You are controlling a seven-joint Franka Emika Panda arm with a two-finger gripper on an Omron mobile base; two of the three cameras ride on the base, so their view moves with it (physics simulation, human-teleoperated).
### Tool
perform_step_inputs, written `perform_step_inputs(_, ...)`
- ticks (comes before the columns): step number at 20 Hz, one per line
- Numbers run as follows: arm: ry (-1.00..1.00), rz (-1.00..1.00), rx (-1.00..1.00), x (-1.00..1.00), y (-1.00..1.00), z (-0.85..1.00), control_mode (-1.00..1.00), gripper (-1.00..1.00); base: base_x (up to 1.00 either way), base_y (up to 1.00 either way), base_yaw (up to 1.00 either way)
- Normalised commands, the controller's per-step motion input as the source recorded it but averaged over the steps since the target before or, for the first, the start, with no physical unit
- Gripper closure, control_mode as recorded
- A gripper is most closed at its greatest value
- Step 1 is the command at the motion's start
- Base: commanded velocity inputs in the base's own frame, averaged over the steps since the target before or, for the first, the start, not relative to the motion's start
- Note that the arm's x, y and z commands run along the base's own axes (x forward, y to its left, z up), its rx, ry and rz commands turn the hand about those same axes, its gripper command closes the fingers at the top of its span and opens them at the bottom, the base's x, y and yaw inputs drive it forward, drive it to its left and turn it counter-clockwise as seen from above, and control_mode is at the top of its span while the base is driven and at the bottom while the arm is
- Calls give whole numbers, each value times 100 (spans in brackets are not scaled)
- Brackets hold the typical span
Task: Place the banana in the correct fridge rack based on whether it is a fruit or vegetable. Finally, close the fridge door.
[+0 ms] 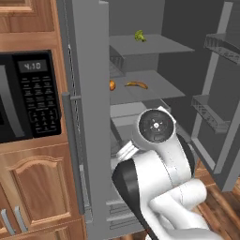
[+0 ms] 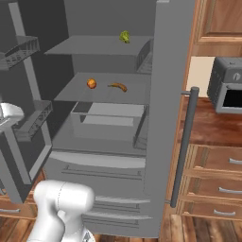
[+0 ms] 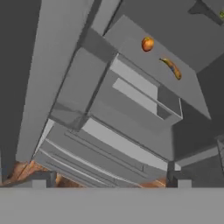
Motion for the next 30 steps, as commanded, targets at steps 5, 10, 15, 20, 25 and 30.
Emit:
perform_step_inputs(5,0,4,-39,-10,100,-1,-100,-100,0,0,0)
perform_step_inputs(10,0,3,-41,-5,100,-4,-100,-100,0,0,0)
perform_step_inputs(15,0,0,-40,0,99,-16,-100,-100,0,0,0)
perform_step_inputs(20,0,-1,-35,25,92,-22,-100,-100,0,0,0)
perform_step_inputs(25,0,-9,-33,54,90,-25,-100,-100,0,0,0)
perform_step_inputs(30,1,-18,-27,47,41,-36,-100,-100,0,0,0)
